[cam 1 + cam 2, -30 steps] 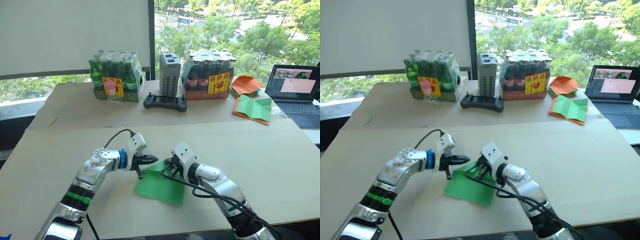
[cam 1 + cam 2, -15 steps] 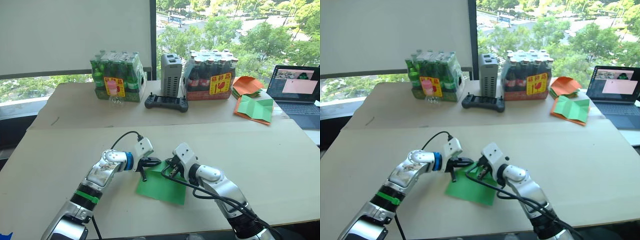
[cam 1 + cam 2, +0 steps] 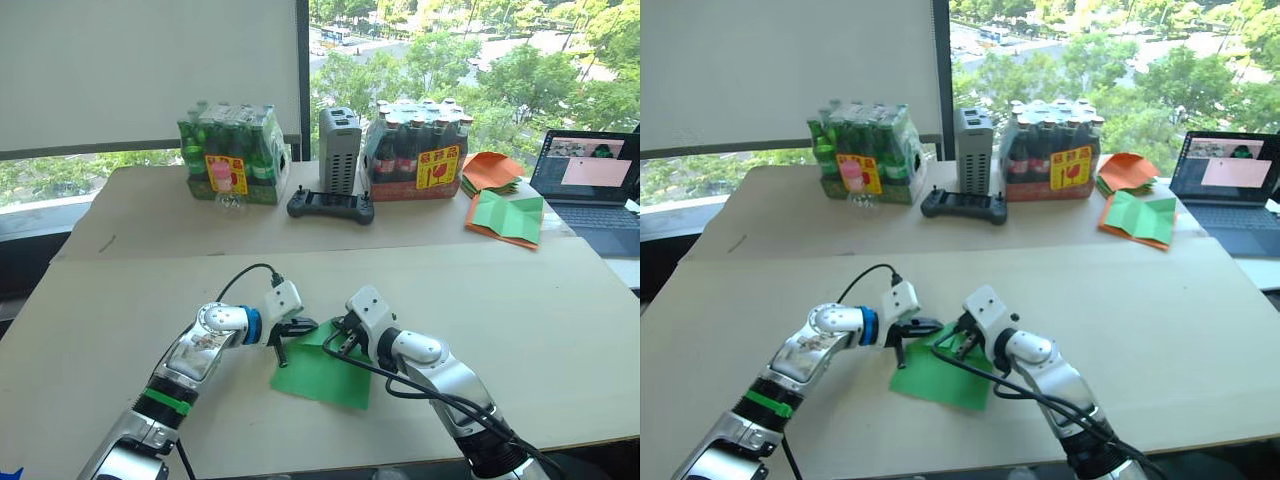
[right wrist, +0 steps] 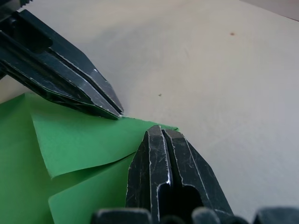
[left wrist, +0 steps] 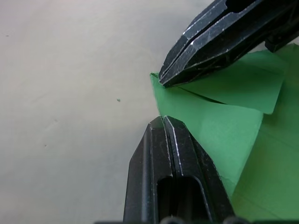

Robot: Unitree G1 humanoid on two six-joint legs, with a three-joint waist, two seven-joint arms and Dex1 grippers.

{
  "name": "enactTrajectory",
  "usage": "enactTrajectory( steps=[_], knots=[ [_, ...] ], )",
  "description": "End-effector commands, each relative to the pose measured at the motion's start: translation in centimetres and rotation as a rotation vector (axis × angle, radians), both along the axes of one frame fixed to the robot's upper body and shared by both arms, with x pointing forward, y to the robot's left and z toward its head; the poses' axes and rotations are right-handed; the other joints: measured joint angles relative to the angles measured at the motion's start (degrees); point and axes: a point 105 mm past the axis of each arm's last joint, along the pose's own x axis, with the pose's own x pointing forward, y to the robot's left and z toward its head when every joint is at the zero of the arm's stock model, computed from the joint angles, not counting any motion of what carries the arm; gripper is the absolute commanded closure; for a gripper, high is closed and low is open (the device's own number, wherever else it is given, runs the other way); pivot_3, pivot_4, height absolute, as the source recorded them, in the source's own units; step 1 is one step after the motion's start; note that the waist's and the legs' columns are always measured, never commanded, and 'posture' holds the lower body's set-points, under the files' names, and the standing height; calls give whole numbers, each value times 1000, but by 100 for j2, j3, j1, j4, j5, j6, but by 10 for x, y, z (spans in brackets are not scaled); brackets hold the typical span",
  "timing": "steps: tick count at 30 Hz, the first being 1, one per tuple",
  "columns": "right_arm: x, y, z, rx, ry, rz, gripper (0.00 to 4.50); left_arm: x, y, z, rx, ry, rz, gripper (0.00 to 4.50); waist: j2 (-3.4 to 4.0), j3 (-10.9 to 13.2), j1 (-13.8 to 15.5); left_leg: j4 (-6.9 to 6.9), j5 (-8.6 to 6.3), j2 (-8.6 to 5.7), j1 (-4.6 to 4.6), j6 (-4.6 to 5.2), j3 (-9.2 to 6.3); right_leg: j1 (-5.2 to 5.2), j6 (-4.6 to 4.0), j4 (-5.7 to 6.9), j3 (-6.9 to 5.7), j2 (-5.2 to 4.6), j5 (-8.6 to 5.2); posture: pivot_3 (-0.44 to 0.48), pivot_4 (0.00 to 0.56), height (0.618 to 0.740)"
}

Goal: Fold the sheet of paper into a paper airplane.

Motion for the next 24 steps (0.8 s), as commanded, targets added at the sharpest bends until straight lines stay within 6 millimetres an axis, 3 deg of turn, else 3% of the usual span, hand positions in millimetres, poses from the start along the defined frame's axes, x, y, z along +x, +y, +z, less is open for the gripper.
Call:
enactTrajectory(
  steps=[1, 16, 24],
  knots=[
    [-1, -10, -9, -24, 35, -42, 4500, -17, 14, -30, 78, 103, -6, 4478, 2, -3, -3, 0, 0, 0, 1, 0, 0, 0, 0, 0, 0, 0, 0, 0, 150, 735],
    [-1, -9, -10, -23, 43, -33, 4500, -43, 47, -32, 117, 136, 53, 4478, 31, -35, -29, -25, 0, 2, 13, 0, 1, -2, 0, -2, 2, 0, 0, 0, 150, 735],
    [1, -8, -10, -20, 42, -27, 4500, -37, 56, -14, 134, 73, 67, 4478, 34, -36, -23, -25, 0, 2, 15, 0, 1, -1, -1, -3, 2, 1, 0, 0, 150, 735]
  ],
)
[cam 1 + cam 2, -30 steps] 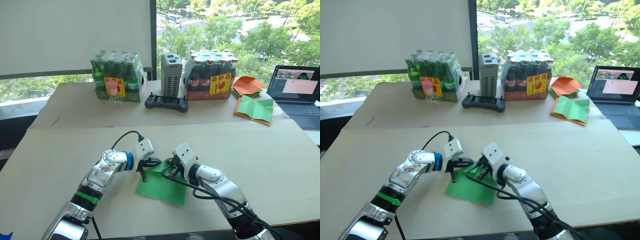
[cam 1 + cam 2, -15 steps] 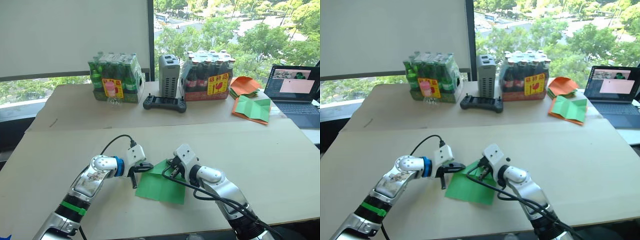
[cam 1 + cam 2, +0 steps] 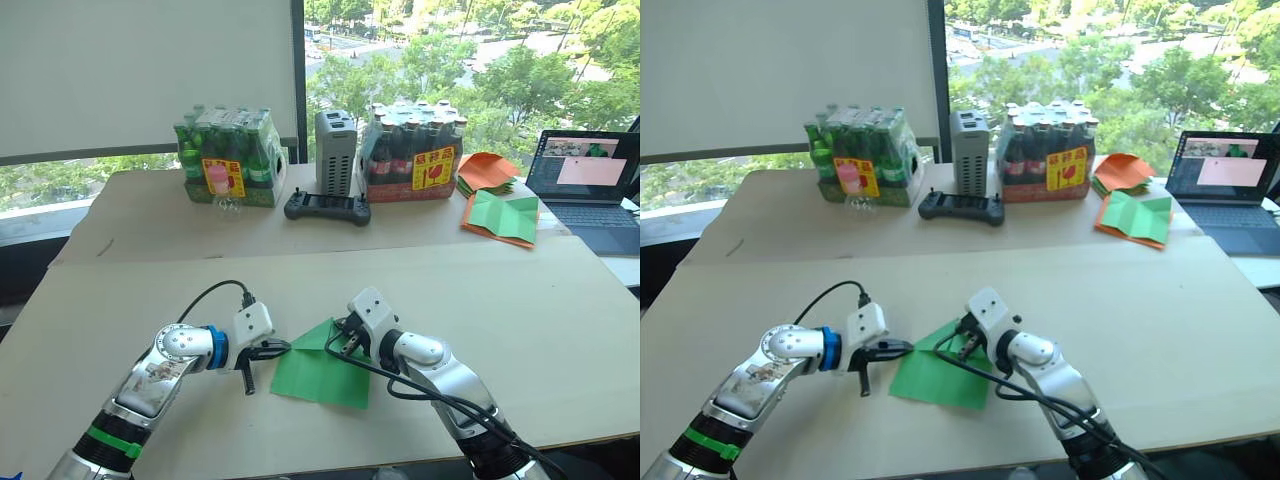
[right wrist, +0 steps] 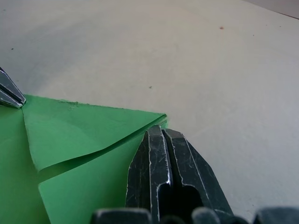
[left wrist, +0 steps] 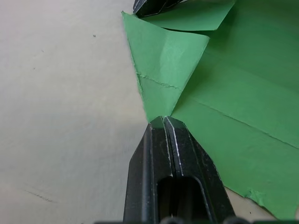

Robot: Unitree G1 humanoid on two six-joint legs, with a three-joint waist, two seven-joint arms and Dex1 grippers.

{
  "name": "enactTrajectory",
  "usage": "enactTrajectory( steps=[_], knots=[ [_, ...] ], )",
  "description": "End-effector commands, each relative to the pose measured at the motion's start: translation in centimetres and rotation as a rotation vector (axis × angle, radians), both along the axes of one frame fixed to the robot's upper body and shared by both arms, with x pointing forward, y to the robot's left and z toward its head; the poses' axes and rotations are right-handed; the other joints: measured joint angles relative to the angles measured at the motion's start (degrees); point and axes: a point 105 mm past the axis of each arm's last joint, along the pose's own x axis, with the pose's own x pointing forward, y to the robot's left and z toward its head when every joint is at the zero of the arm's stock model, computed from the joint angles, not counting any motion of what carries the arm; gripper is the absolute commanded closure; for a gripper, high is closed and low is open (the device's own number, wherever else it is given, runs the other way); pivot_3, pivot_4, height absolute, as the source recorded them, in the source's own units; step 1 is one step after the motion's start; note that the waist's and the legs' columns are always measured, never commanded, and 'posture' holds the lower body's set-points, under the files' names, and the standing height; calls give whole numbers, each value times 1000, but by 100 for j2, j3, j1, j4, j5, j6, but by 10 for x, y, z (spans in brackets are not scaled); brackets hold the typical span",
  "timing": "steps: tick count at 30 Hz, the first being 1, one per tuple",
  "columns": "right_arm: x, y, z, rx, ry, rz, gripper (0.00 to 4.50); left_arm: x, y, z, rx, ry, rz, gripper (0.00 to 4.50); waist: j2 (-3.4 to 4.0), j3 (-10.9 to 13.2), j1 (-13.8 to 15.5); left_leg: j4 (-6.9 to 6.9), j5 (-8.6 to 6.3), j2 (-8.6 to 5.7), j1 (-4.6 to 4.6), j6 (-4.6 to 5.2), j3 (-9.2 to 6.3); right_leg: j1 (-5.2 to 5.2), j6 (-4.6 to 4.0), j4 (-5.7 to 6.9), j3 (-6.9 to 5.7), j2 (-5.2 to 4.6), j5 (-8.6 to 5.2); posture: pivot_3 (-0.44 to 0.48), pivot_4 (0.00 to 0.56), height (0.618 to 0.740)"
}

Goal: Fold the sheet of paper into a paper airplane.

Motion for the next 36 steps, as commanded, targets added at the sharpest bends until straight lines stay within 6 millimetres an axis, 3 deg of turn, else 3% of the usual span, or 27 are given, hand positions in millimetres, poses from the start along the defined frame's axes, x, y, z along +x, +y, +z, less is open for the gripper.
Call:
enactTrajectory(
  steps=[1, 9, 13, 15, 19, 24, 30, 36],
  knots=[
    [2, -5, -8, -18, 33, -18, 4500, 2, 13, -6, 63, 30, 26, 4478, 0, 0, 0, 0, 0, 0, 0, 0, 0, 0, 0, 0, 0, 0, 0, 0, 150, 735],
    [1, -5, -7, -18, 29, -10, 4500, 24, 13, 53, -48, -76, -11, 4478, -1, 2, 6, 1, 1, 0, -7, -1, 0, -8, -3, 0, -2, 2, 2, 0, 150, 735],
    [2, -6, -5, -19, 24, -8, 4500, 32, 1, 60, -131, -68, -24, 4478, -1, 2, 7, 2, 1, -2, -7, -1, 0, -6, -3, -1, -2, 1, 2, 0, 150, 735],
    [3, -8, -4, -22, 19, -7, 4500, 32, -8, 56, -137, -60, -52, 4478, -1, 2, 4, 2, 1, -2, -7, -1, 0, -6, -3, -1, -2, 1, 2, 0, 150, 735],
    [2, -12, 0, -23, 12, -12, 4500, 20, -30, 25, -118, 5, -135, 4478, -1, 2, 4, 2, 1, -3, -10, -1, 0, -8, -3, 0, -2, 0, 2, 0, 150, 735],
    [-2, -20, 12, -8, -10, -21, 4500, 14, -47, 14, -140, 35, -175, 4478, -2, 4, 39, 6, 1, -5, -16, -1, -1, -10, -3, -3, -4, -1, 2, 0, 150, 735],
    [-28, -48, 28, -32, 7, 32, 4500, 15, -47, -2, -102, 54, -164, 4478, -2, 5, 43, 6, 0, -6, -21, 0, -1, -11, -3, -6, -4, -2, 2, 0, 150, 735],
    [-62, -76, 10, -153, 152, 106, 4500, 16, -46, -9, -84, 52, -161, 4478, -4, 6, 62, 8, 0, -6, -17, 2, 0, 0, -3, -9, -5, -3, 2, 0, 150, 735]
  ],
)
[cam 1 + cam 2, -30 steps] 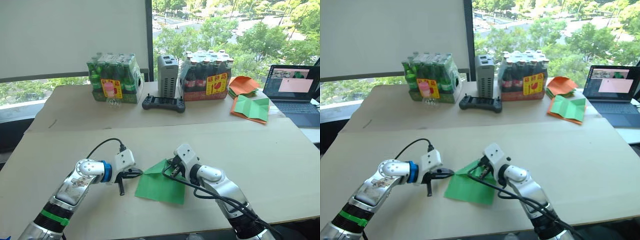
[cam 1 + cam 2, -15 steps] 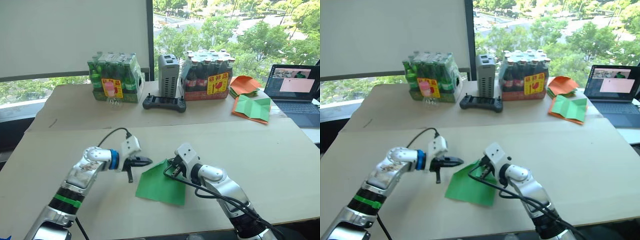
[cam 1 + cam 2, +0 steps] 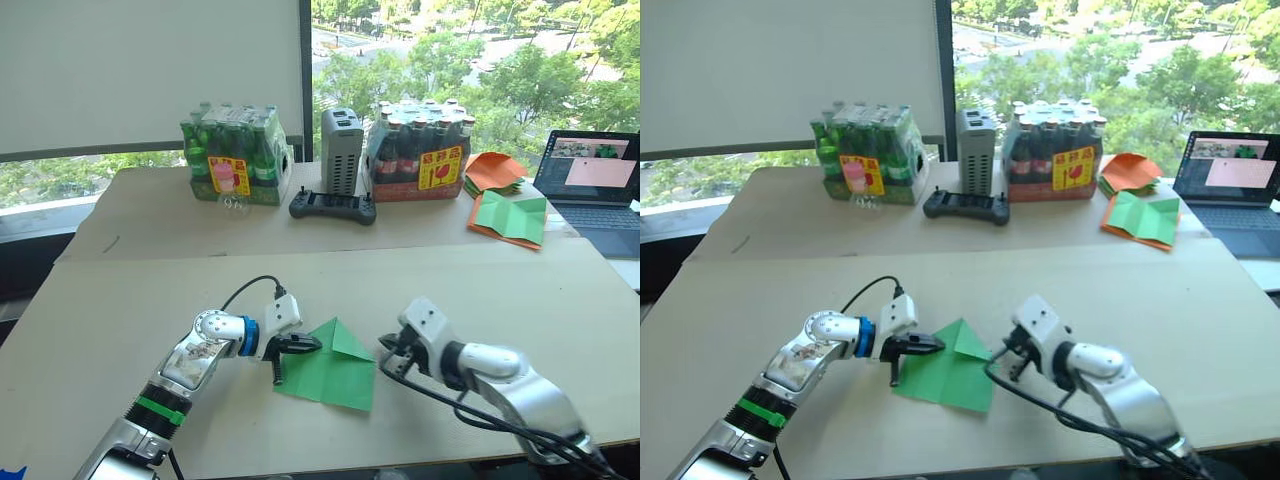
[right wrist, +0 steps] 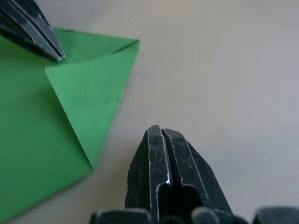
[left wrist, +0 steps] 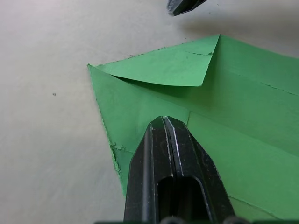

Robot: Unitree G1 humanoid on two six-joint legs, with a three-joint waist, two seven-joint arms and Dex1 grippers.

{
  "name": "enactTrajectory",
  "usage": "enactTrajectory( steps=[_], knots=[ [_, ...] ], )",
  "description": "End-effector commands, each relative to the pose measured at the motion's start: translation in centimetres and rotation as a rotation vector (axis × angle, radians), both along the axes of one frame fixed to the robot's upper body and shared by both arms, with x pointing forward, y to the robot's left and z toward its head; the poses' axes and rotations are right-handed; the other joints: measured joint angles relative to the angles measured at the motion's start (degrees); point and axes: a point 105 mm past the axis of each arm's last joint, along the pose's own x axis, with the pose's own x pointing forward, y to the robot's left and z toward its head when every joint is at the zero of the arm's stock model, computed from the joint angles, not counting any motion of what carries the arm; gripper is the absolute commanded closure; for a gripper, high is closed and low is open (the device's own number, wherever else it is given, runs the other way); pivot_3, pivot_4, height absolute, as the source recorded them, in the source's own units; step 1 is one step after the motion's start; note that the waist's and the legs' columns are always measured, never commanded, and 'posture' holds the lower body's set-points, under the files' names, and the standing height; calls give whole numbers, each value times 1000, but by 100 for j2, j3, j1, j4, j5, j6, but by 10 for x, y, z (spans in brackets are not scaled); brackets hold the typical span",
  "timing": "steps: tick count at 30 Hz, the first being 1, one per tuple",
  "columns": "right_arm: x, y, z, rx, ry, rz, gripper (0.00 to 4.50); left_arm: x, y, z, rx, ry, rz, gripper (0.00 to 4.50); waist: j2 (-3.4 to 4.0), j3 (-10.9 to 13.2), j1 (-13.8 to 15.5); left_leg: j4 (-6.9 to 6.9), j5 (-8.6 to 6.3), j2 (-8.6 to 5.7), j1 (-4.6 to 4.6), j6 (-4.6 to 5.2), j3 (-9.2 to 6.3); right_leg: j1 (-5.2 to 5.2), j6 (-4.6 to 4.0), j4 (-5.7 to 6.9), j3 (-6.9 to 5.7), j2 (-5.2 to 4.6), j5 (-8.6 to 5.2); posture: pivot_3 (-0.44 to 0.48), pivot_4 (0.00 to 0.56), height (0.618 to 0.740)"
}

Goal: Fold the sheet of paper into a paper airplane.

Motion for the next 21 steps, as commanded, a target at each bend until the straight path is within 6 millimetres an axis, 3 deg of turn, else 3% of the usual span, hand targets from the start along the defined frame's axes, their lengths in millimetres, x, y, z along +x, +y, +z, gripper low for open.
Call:
enactTrajectory(
  steps=[1, 7, 11, 16, 21],
  knots=[
    [-23, 1, -2, -22, 57, 83, 4500, 0, 1, -8, 27, 11, 8, 4478, 0, 0, 8, 0, 0, 1, 0, 0, 0, 0, 0, 0, 0, 0, 0, 0, 150, 735],
    [-43, 4, -21, -55, 118, 135, 4500, 1, 2, -9, 24, 10, 16, 4478, -4, -2, 35, 3, -1, 3, 4, 1, 1, 6, 0, 1, -1, 0, 0, 0, 150, 735],
    [-49, 17, -24, 7, 112, 181, 4500, 2, 2, -8, 27, 9, 23, 4478, -9, -5, 57, 3, -1, 3, 6, 1, 1, 6, 0, 0, -1, 1, 0, 0, 150, 735],
    [-44, 37, -20, 104, 79, 203, 4500, 3, 4, -8, 32, 9, 29, 4478, -17, -9, 40, 3, 0, 6, 9, 1, 2, 7, 0, 1, 0, 3, 0, 0, 150, 735],
    [-38, 43, -19, 148, 65, 186, 4500, 2, 5, -6, 31, 8, 31, 4478, -17, -9, 21, 3, 1, 8, 10, -1, 2, 5, -3, 3, 0, 6, 2, 0, 150, 735]
  ],
)
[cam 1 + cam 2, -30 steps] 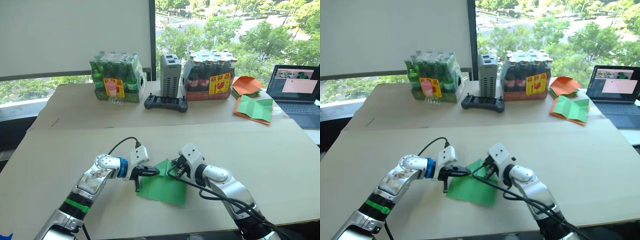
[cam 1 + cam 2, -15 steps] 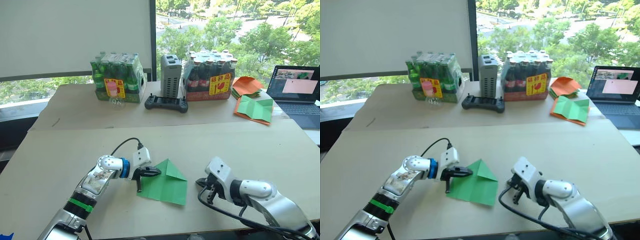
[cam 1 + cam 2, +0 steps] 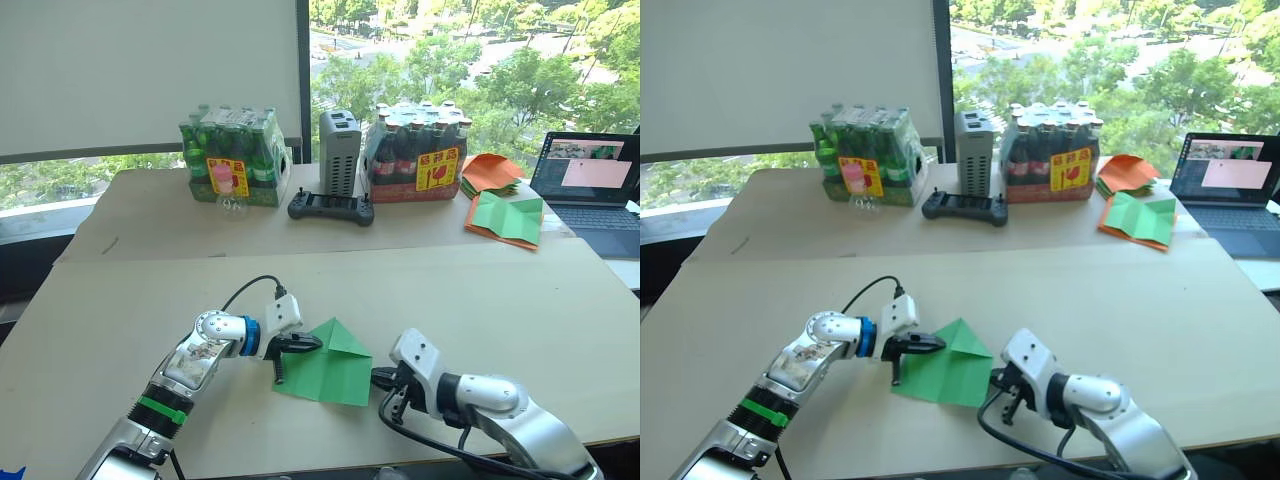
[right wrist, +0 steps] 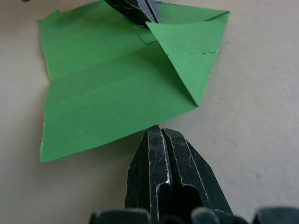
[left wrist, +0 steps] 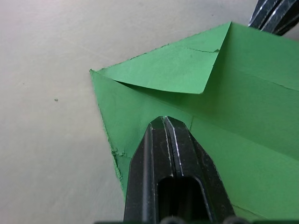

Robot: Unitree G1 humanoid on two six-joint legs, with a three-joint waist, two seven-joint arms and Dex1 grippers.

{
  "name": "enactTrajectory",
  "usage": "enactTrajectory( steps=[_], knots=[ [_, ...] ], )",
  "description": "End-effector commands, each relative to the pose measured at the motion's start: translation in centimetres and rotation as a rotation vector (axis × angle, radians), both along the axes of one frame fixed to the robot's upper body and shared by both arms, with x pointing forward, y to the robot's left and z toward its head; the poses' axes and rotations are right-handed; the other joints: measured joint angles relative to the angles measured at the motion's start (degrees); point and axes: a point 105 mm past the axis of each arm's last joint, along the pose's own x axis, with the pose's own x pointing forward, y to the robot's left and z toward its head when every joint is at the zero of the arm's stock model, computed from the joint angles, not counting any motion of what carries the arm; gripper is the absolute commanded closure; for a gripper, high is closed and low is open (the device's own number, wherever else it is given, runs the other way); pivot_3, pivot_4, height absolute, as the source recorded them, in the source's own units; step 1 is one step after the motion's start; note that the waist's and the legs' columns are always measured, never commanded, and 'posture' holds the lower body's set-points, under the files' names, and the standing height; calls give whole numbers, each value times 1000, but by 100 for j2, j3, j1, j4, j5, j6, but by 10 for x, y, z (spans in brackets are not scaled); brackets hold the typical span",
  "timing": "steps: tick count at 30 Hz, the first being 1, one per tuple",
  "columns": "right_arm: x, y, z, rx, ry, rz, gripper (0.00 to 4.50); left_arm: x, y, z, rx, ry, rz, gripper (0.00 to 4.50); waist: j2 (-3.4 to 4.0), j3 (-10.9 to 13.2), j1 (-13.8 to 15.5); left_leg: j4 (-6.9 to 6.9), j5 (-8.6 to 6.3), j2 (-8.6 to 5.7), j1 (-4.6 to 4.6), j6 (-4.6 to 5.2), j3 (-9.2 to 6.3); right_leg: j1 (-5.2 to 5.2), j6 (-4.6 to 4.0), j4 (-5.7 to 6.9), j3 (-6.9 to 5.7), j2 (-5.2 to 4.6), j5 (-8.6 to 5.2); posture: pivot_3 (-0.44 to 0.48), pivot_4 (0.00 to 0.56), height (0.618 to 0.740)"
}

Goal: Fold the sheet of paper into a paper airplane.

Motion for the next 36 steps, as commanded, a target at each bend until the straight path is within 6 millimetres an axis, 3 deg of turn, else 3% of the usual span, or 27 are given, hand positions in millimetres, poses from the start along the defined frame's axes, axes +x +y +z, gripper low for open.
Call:
enactTrajectory(
  steps=[1, 11, 16, 24, 36],
  knots=[
    [-2, 6, 0, 50, 13, 11, 4500, 0, 6, -5, 34, 13, 22, 4478, 0, 0, -3, 0, 0, -1, 0, 0, 0, 0, 0, 0, 0, 0, 0, 0, 150, 735],
    [17, 12, 32, 199, -64, -37, 4500, 1, 7, -3, 34, 12, 31, 4478, 1, 0, -17, 0, 0, -1, -2, 0, 0, -4, 0, 1, 0, -1, 0, 0, 150, 735],
    [23, 33, 39, 233, -82, -3, 4500, 1, 6, -2, 35, 11, 34, 4478, 1, 0, -30, 0, 0, -2, -3, 0, 0, -5, 0, 0, 1, -2, 0, 0, 150, 735],
    [35, 52, 35, 240, -87, -5, 4500, 1, 4, -1, 45, 5, 22, 4478, 1, 0, -34, 0, 0, -3, -3, 0, -1, -7, 0, 2, 0, -3, 0, 0, 150, 735],
    [42, 51, 25, 213, -83, -22, 4500, -1, -2, -1, 21, 28, 7, 4478, 2, 1, -33, 0, 0, -4, -4, 0, -1, -8, 0, 3, -1, -3, 0, 0, 150, 735]
  ],
)
